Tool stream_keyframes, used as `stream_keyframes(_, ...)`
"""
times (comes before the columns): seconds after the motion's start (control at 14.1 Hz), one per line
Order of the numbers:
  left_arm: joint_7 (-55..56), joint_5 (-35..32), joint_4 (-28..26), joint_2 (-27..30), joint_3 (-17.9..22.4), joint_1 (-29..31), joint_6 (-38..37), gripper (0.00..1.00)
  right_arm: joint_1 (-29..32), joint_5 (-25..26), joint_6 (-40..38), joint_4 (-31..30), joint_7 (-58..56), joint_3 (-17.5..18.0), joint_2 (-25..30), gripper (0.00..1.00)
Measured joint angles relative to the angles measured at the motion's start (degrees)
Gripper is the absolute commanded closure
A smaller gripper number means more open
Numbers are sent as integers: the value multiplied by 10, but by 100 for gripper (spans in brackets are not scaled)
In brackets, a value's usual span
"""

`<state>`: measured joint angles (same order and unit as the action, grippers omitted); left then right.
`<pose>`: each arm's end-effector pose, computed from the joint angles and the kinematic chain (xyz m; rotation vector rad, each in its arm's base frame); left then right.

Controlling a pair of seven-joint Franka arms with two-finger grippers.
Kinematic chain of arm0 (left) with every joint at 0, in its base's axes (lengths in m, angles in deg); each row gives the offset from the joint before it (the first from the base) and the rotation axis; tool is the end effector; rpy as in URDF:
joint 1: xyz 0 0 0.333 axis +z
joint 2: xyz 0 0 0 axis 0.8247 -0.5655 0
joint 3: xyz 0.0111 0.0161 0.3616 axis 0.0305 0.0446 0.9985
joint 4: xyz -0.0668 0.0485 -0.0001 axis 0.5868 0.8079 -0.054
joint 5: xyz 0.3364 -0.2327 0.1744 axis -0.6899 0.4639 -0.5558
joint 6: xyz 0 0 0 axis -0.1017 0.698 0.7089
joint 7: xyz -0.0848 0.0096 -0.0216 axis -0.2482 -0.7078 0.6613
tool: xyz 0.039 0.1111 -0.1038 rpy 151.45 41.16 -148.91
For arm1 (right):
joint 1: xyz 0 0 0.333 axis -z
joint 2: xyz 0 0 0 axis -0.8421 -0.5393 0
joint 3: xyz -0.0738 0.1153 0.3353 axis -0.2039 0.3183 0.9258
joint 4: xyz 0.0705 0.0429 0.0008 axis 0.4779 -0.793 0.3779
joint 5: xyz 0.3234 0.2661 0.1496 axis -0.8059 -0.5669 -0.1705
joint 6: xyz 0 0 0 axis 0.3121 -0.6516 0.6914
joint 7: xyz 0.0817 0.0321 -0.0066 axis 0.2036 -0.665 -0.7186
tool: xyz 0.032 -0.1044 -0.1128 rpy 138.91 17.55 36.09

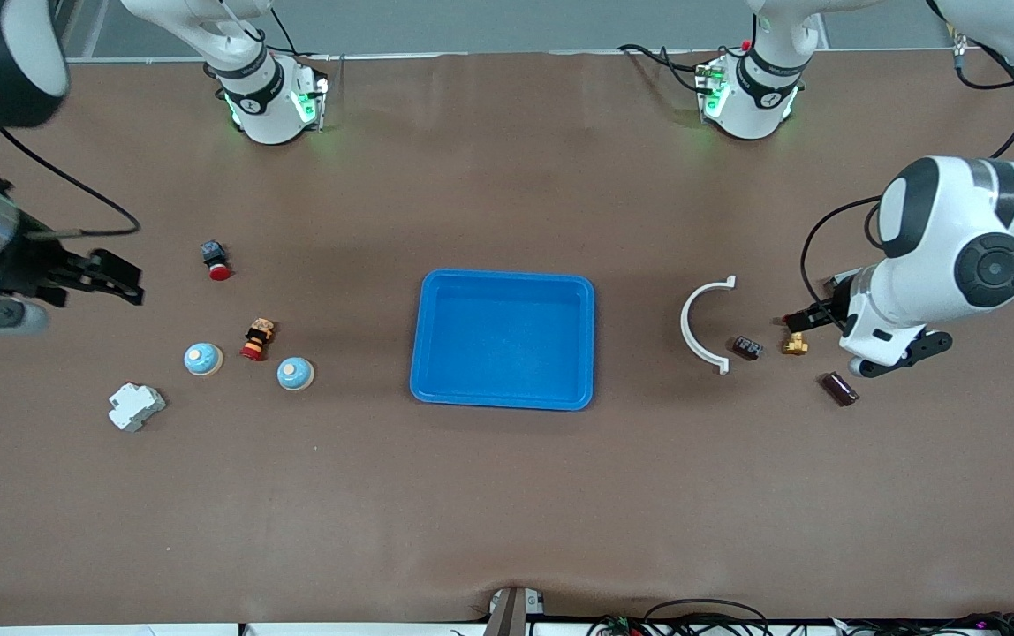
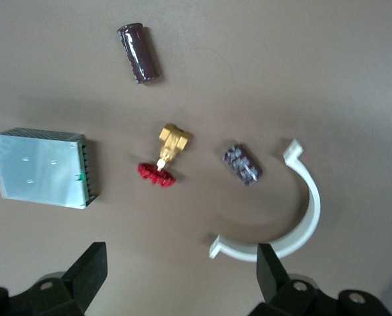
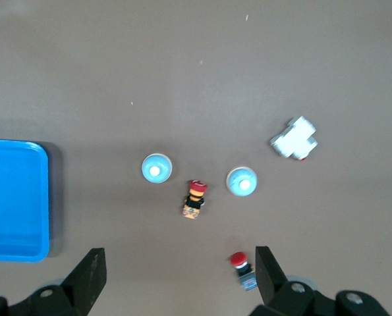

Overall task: Place electrolytic capacitor and blue bell in tray
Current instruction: 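Move the right gripper toward the blue bell while the left gripper reaches the capacitor, then grasp the blue bell with the right gripper while the left gripper grasps the capacitor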

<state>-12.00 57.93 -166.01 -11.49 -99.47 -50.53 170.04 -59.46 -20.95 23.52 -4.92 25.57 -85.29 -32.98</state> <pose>0.6279 -0.0544 0.3147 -2.9854 -0.5880 0.3040 0.6725 0.0572 0.5528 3.1305 -0.0180 -0.0460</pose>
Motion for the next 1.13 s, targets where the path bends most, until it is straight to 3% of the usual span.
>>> stream_keyframes(0.21,76,1,-52,-13,0,3,83,0,-11,-11,27,-8,16,0,-41,0)
stream_keyframes(0.42,132,1,-60,-43,0,3,138,17,-18,-31,100,-55,25,0,-53,0)
stream_keyframes(0.78,181,1,-102,-74,0,12,263,17,-48,-36,247,-169,92,1,-59,0)
stream_keyframes(1.13,221,1,-134,-83,-3,12,308,22,-51,-35,309,-191,97,-2,-101,0)
